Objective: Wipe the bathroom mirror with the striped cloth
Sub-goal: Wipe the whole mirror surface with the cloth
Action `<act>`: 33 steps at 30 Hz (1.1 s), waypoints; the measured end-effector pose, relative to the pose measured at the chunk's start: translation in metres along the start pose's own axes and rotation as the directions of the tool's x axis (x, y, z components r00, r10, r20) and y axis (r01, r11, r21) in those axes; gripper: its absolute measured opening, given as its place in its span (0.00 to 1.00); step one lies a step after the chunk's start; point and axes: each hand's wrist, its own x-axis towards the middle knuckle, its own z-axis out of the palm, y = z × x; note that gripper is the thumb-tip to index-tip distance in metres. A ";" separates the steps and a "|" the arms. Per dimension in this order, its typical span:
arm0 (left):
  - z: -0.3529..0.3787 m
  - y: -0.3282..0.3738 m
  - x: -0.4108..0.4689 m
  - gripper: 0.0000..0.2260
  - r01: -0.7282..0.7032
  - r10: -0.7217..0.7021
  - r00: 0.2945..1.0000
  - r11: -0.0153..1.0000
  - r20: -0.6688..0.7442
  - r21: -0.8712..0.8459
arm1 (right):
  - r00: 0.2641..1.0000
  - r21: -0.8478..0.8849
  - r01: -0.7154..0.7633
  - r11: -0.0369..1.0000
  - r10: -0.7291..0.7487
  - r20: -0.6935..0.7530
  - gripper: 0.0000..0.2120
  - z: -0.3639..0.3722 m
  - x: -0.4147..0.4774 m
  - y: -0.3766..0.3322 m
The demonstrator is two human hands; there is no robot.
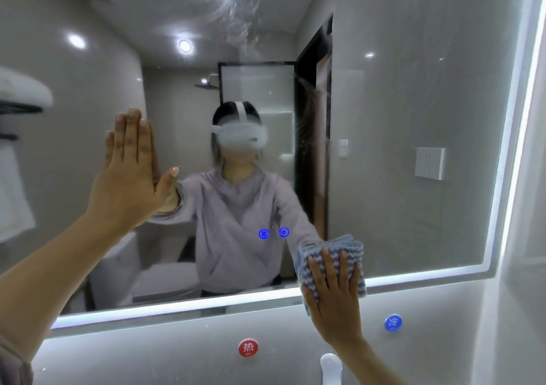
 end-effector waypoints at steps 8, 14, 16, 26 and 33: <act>-0.002 0.001 0.000 0.37 0.001 -0.001 1.000 1.000 0.022 0.001 | 1.000 0.024 -0.017 1.000 0.017 -0.002 0.27 -0.009 0.028 0.007; -0.004 0.003 -0.001 0.38 0.018 -0.018 0.999 1.000 0.044 -0.002 | 0.995 -0.020 -0.091 0.996 0.090 -0.052 0.28 -0.042 0.129 0.020; -0.005 0.005 -0.002 0.38 0.021 -0.020 0.998 1.000 0.059 -0.003 | 0.992 -0.043 -0.093 0.995 0.089 -0.090 0.28 -0.055 0.163 0.026; -0.011 0.008 -0.005 0.37 0.034 -0.036 0.996 0.999 0.086 0.028 | 0.906 0.059 -0.379 0.923 0.384 -0.177 0.28 -0.085 0.264 0.015; -0.011 0.009 -0.004 0.37 0.029 -0.030 0.996 0.999 0.079 0.012 | 0.936 0.083 -0.274 0.958 0.285 -0.208 0.29 -0.074 0.262 -0.040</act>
